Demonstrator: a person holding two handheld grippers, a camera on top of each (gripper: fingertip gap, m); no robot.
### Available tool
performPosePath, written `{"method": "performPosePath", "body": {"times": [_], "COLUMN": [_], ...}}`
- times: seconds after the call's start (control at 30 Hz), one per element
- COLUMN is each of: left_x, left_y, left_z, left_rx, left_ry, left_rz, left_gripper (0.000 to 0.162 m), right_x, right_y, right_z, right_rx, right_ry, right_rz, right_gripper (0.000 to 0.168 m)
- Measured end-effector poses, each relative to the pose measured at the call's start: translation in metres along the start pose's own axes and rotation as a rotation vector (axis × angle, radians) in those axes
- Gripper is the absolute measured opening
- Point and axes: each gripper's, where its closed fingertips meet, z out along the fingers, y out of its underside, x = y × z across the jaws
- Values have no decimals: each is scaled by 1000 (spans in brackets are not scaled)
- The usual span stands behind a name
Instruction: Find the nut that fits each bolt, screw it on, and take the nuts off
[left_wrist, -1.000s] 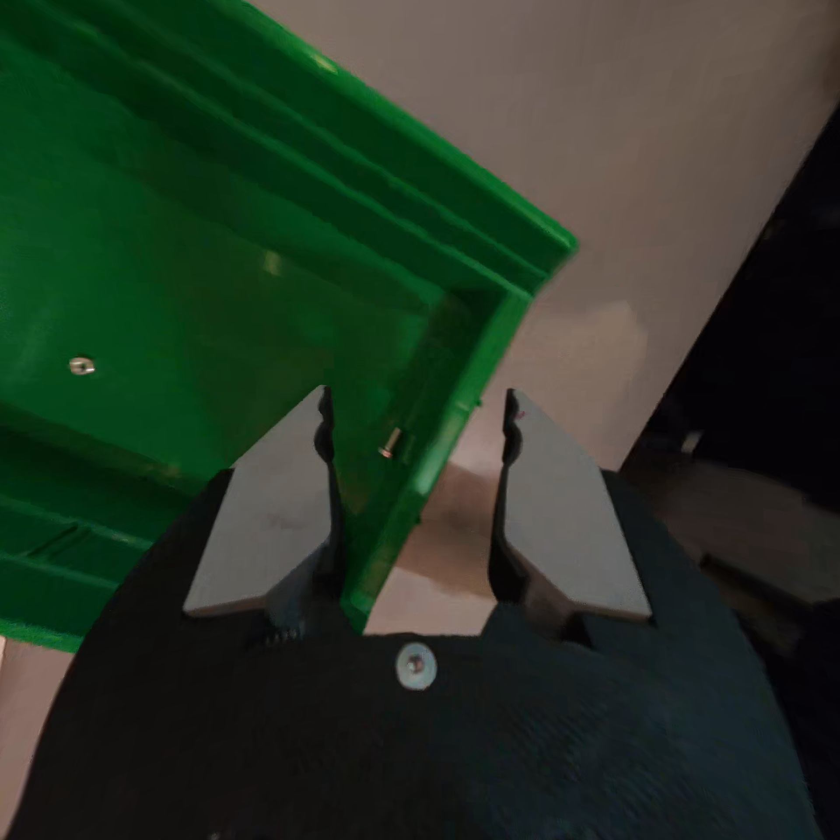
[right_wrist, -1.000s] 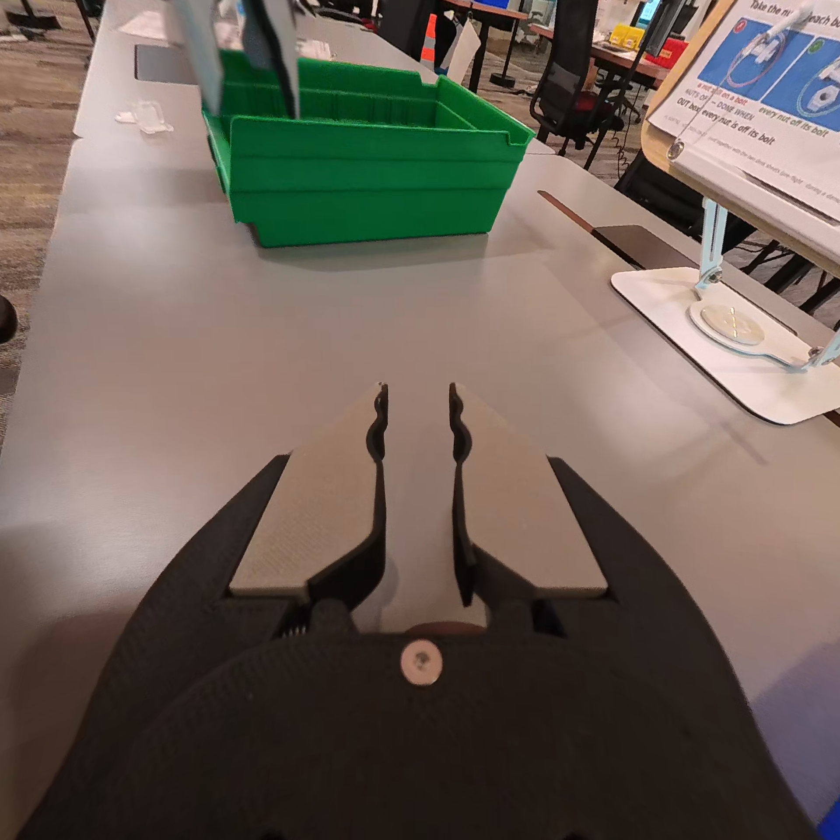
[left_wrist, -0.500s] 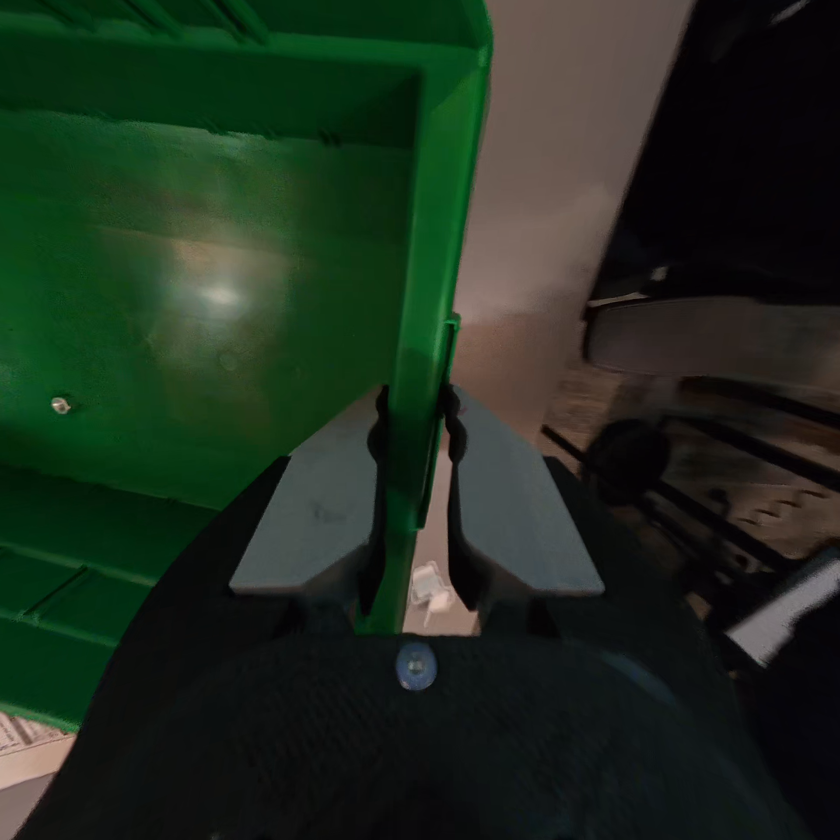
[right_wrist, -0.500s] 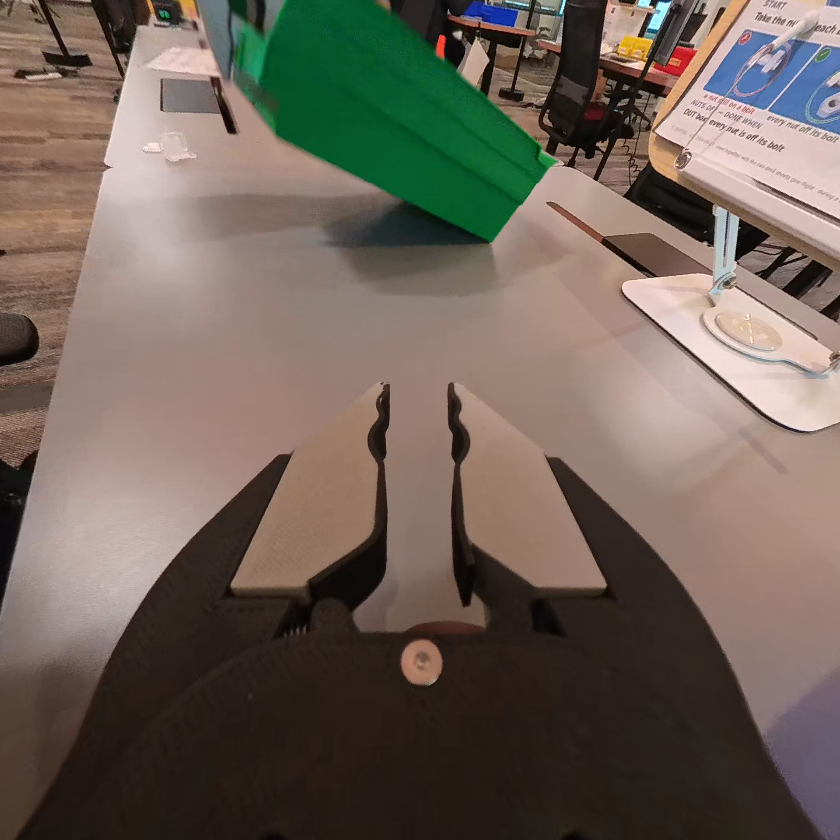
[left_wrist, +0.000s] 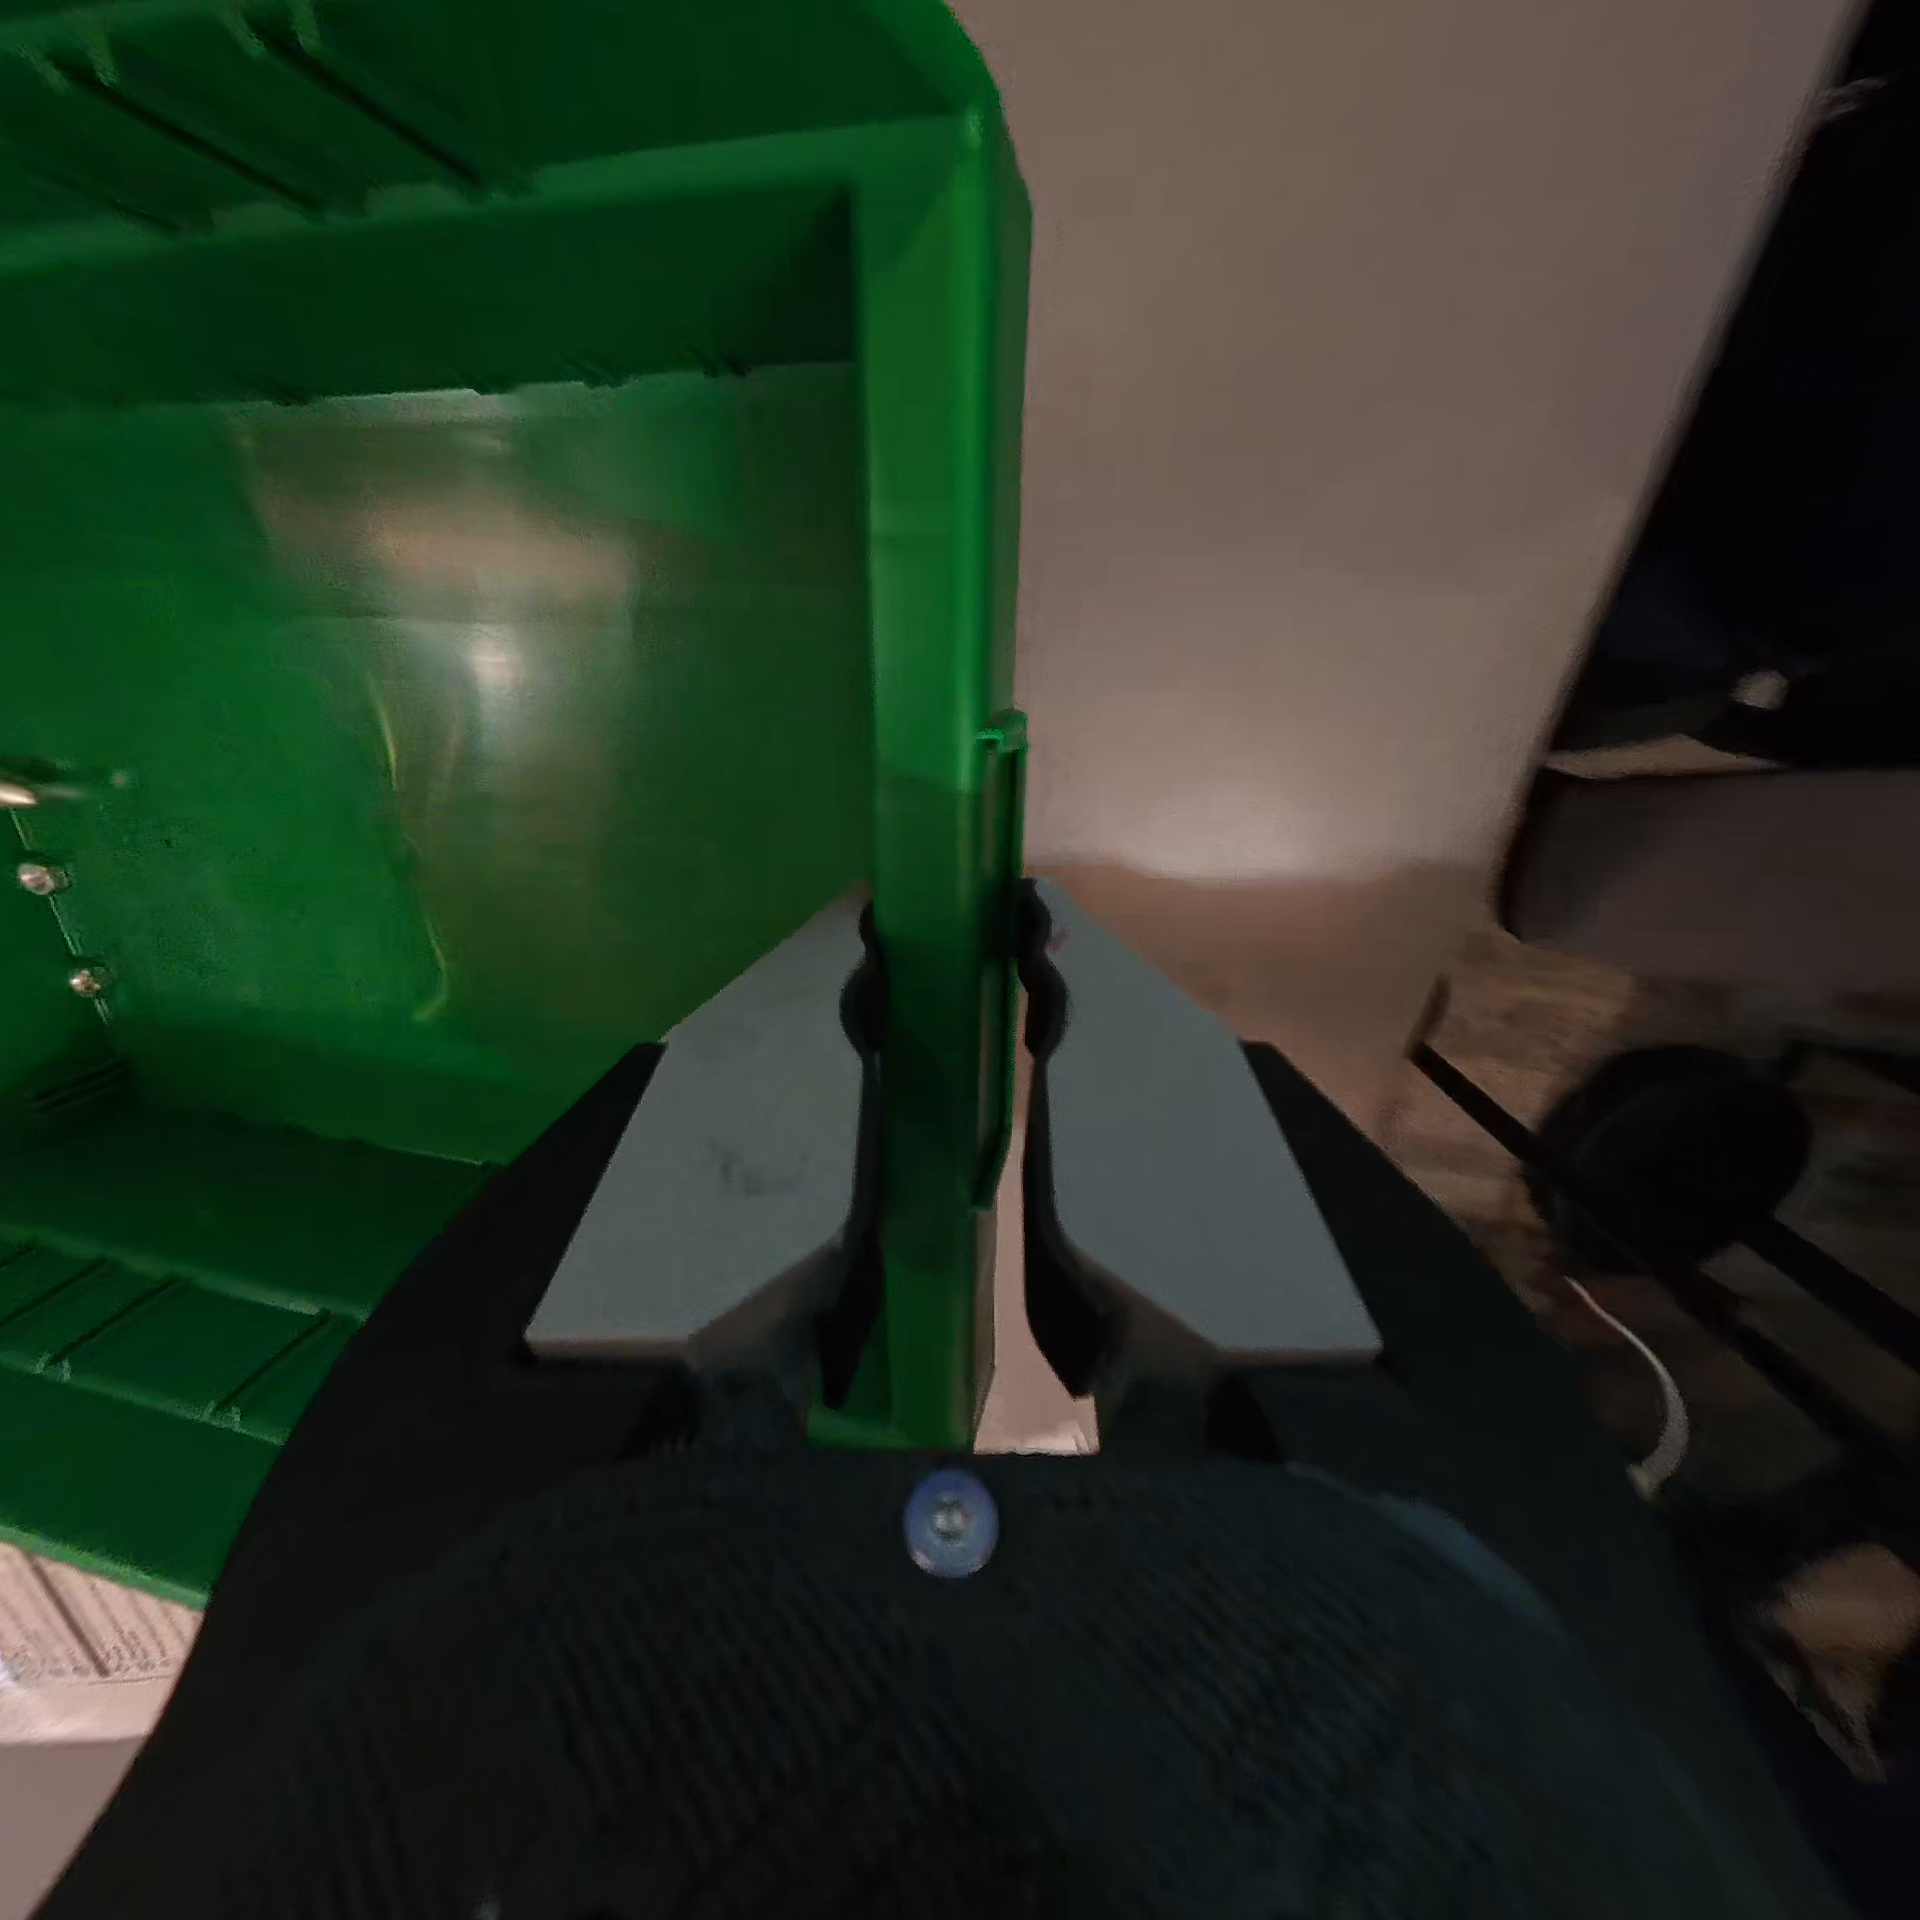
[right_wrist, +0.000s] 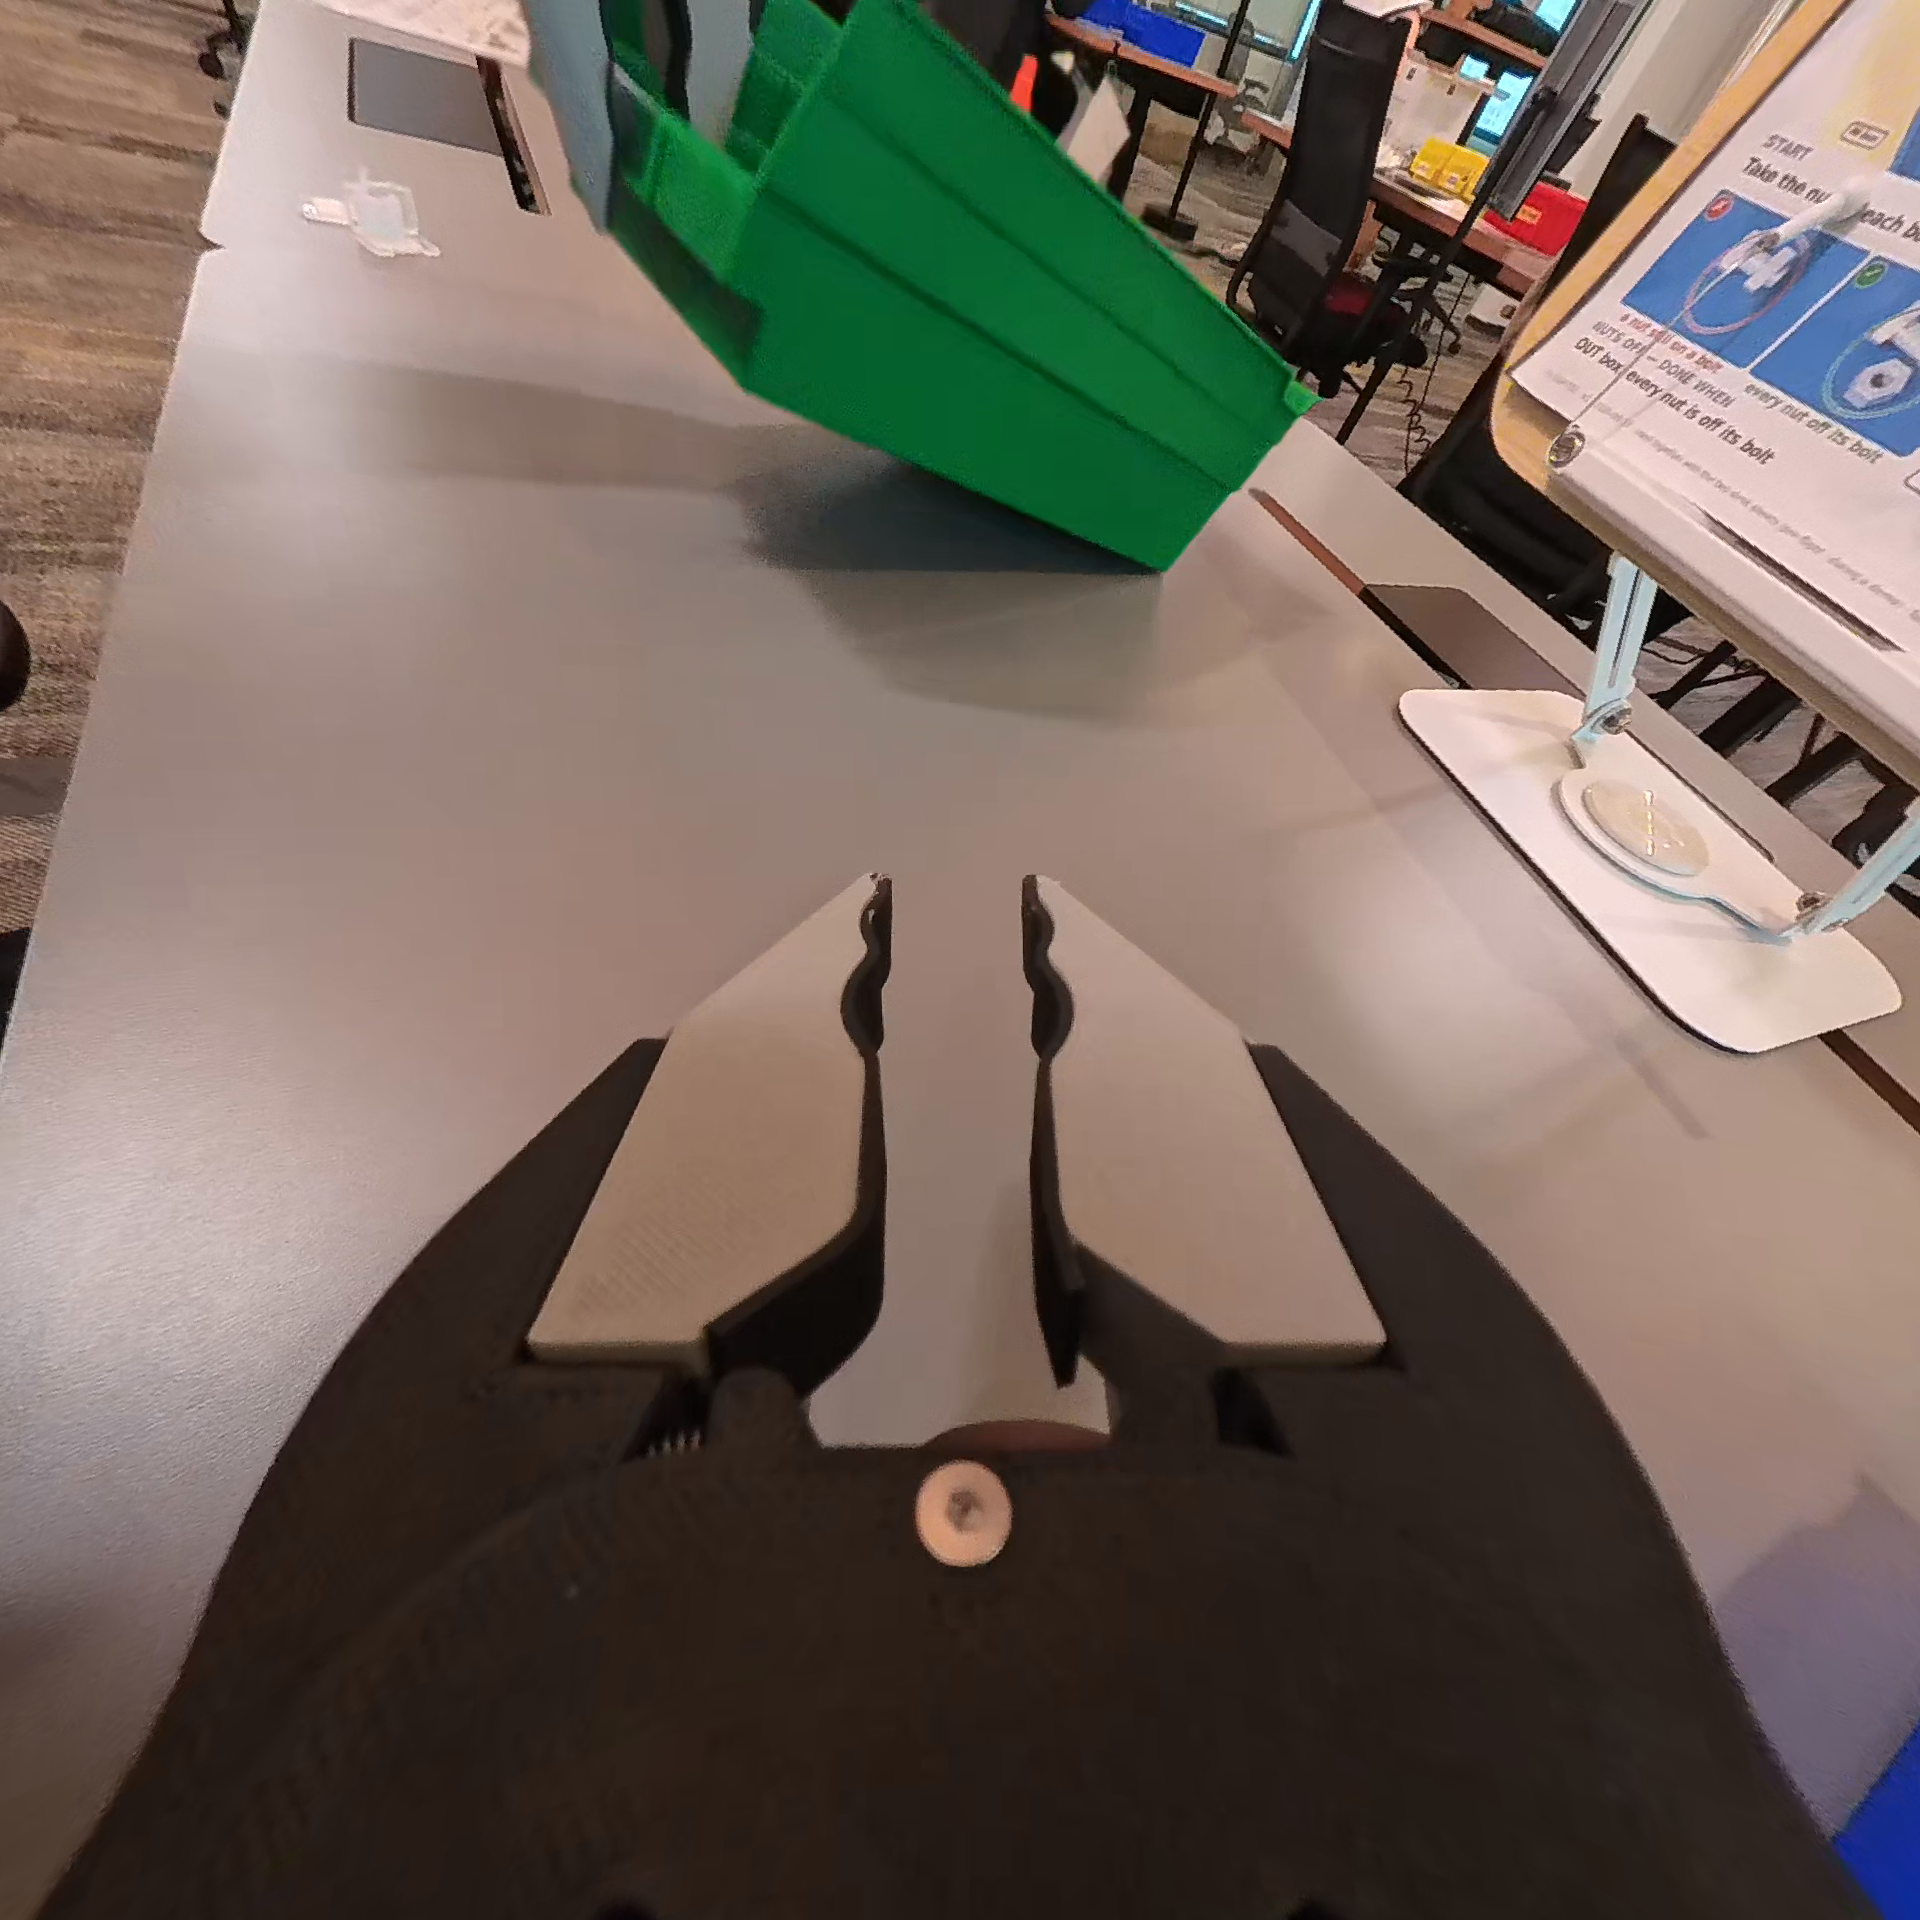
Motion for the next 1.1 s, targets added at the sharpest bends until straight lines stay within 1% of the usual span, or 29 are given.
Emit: {"method": "performPosePath", "body": {"times": [0.1, 0.23, 0.37, 0.4, 0.43, 0.47, 0.5, 0.53, 0.57, 0.6, 0.63, 0.67, 0.73, 0.83, 0.87, 0.93, 0.97, 1.03, 1.1], "left_x": [-4, -2, -3, -6, -13, -20, -29, -42, -60, -74, -88, -107, -147, -196, -208, -224, -234, -252, -260], "left_y": [-1, 6, -11, -17, -23, -28, -33, -37, -41, -46, -51, -51, -43, -23, -18, -16, -11, -4, 6], "left_z": [39, 79, 71, 64, 57, 50, 44, 37, 29, 21, 15, 8, 1, 14, 23, 44, 50, 57, 62], "left_rx": [21, -4, 132, 172, 207, 234, 250, 271, 294, 327, 360, 381, 373, 260, 229, 208, 196, 190, 150], "left_ry": [-131, -188, -201, -203, -221, -228, -230, -254, -307, -335, -348, -388, -466, -519, -500, -396, -372, -348, -328], "left_rz": [-15, -69, -113, -127, -153, -189, -233, -287, -331, -355, -386, -449, -586, -682, -703, -729, -760, -811, -857], "left_gripper": [22, 22, 23, 28, 37, 50, 59, 53, 31, 30, 25, 20, 14, 15, 15, 23, 23, 25, 30], "right_x": [-2, -4, -6, -6, -6, -6, -6, -7, -7, -7, -6, -6, -6, -6, -6, -5, -5, -5, -6], "right_y": [1, 6, 7, 7, 6, 6, 6, 6, 5, 5, 5, 5, 5, 3, 3, 3, 3, 3, 1], "right_z": [3, 7, 9, 9, 9, 9, 9, 8, 8, 8, 8, 7, 6, 6, 5, 4, 4, 4, 3], "right_rx": [-6, -22, -28, -28, -27, -27, -27, -27, -26, -26, -26, -26, -23, -19, -19, -21, -22, -20, -14], "right_ry": [-6, -18, -24, -24, -24, -24, -23, -22, -20, -19, -18, -15, -15, -19, -20, -13, -9, -6, -9], "right_rz": [-2, 7, 10, 8, 5, 1, -2, -4, -6, -9, -11, -13, -12, -8, -9, -19, -24, -27, -28], "right_gripper": [22, 22, 22, 21, 21, 21, 22, 22, 21, 21, 21, 21, 21, 21, 21, 22, 22, 21, 21]}}
